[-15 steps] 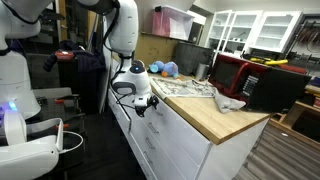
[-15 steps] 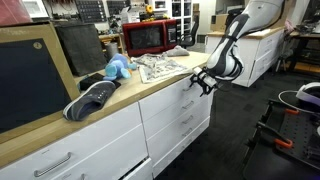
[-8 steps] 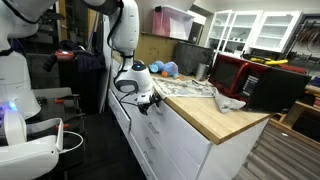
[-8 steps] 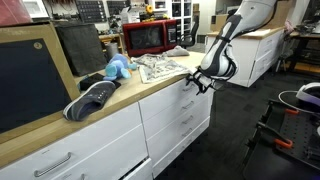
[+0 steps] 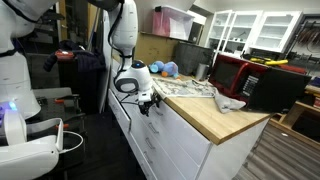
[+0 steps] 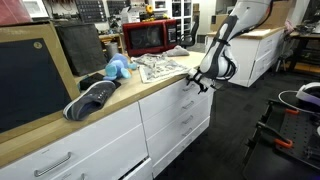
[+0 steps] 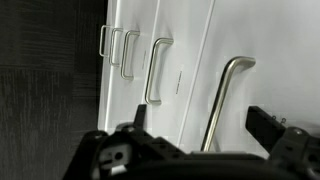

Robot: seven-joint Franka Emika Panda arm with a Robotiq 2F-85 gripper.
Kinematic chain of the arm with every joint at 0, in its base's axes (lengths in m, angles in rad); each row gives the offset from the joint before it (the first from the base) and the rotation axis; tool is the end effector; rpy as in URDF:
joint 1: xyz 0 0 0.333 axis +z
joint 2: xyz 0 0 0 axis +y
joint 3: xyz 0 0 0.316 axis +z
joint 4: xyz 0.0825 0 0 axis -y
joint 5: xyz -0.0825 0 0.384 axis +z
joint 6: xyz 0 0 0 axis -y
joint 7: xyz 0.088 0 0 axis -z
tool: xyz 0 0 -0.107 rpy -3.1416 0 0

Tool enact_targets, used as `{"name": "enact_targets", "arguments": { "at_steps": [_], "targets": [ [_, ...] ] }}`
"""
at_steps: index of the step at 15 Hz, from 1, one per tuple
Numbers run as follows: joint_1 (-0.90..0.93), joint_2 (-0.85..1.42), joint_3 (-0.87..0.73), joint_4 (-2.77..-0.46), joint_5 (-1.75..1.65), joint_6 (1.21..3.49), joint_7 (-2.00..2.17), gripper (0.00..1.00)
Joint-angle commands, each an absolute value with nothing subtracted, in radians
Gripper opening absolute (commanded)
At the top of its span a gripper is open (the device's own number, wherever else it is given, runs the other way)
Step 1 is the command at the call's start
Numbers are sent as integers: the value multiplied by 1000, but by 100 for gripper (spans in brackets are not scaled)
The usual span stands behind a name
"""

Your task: Open the topmost drawer on the right

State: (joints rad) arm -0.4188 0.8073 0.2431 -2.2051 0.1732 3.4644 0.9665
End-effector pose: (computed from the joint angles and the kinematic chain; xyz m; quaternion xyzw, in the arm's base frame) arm 0.5342 -0.1095 0.0722 -0.7327 0.6387 -0.1809 0.1500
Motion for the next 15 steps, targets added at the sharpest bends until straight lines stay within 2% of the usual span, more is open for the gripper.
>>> {"name": "enact_targets", "arguments": {
  "at_steps": [1,7,15],
  "targets": [
    [-426,831,236,-2177,173,3464,896,100],
    [-515,842,311,-2146,155,3463,868,100],
    [-839,883,502,-2204,-7,3454,777,100]
  ]
}}
